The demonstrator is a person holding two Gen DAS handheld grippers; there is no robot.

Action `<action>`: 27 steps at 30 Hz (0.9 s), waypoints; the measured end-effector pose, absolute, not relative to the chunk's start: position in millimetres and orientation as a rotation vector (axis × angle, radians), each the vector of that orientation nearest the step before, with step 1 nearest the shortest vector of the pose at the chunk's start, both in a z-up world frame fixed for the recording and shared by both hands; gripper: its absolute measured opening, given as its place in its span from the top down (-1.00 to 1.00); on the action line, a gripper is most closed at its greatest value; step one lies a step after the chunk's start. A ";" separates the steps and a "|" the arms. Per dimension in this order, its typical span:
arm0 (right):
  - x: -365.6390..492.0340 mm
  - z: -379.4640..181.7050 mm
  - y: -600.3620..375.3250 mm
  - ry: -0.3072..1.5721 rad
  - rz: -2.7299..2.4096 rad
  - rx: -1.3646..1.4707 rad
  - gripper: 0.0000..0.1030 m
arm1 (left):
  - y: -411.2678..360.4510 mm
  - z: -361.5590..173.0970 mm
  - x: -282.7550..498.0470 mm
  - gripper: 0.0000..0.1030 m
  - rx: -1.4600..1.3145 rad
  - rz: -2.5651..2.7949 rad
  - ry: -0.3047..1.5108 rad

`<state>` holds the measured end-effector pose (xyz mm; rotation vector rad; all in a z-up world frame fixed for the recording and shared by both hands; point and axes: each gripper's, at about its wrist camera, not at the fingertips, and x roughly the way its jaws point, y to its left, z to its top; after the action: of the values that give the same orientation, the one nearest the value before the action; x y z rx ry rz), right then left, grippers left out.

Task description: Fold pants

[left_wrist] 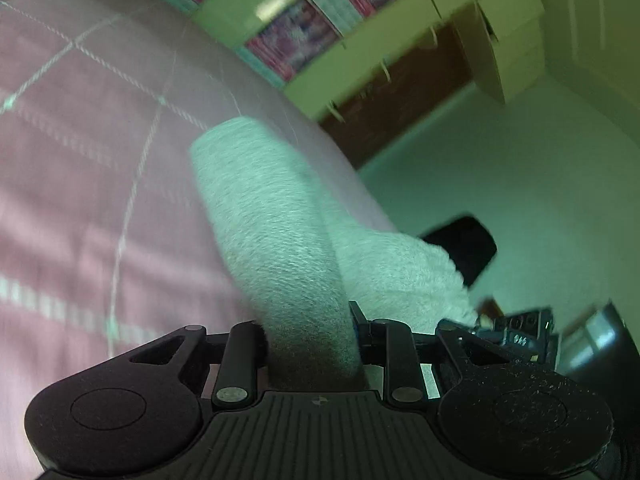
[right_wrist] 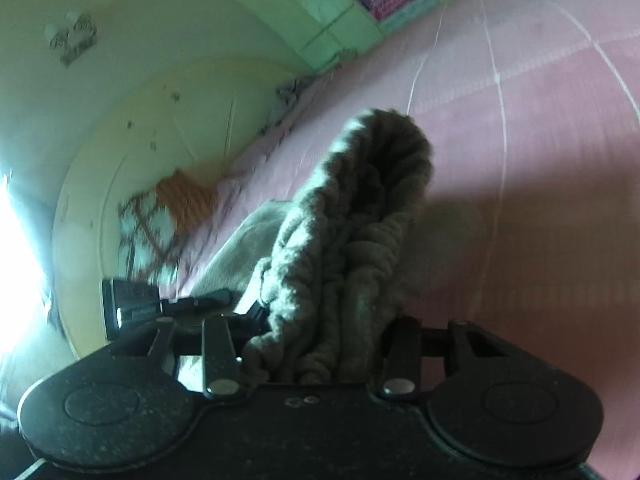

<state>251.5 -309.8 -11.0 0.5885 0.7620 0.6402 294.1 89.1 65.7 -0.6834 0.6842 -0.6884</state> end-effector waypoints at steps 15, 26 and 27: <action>256.1 -69.1 -332.3 0.818 0.336 0.685 -0.52 | 80.2 39.3 246.5 -0.25 -0.433 -0.370 0.776; 237.3 -55.9 -327.6 0.863 0.271 0.627 -0.70 | 49.0 64.7 218.4 -0.54 -0.275 -0.175 0.778; 230.6 -53.9 -327.3 0.870 0.272 0.598 -0.70 | 49.8 61.3 215.1 -0.63 -0.263 -0.153 0.778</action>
<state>230.6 -327.3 -53.9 0.5979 0.8701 0.2719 215.1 49.8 61.3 -0.2634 0.7776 -0.1532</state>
